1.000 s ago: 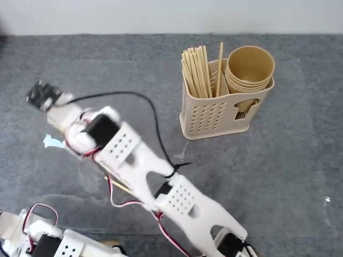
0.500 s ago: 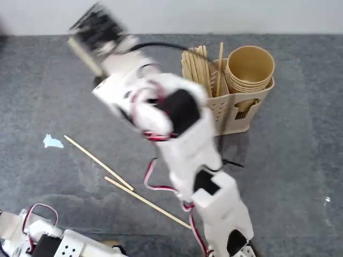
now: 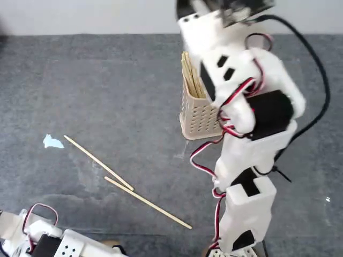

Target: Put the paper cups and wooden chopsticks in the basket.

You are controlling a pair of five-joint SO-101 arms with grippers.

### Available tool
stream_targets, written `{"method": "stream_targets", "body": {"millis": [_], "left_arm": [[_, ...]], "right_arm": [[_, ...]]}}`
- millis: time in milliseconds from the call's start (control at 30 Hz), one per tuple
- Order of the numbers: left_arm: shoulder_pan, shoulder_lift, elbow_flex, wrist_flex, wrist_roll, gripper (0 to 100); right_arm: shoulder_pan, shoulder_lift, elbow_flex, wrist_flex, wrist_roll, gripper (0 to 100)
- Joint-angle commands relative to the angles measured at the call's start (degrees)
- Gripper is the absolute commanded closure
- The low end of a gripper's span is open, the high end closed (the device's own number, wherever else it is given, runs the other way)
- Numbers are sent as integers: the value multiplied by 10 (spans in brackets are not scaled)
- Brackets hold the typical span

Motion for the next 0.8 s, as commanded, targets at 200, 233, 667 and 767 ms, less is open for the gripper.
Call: {"method": "stream_targets", "body": {"millis": [200,233,667,767], "left_arm": [[-3,-4,-6,3,-4,987],[-3,-4,-6,3,-4,987],[-3,-3,-6,4,-4,987],[-3,-3,-6,4,-4,987]], "right_arm": [[19,-71,-18,102,-29,991],[23,-76,-18,115,-31,991],[50,-150,-18,203,-52,991],[71,-159,-15,204,-63,992]]}}
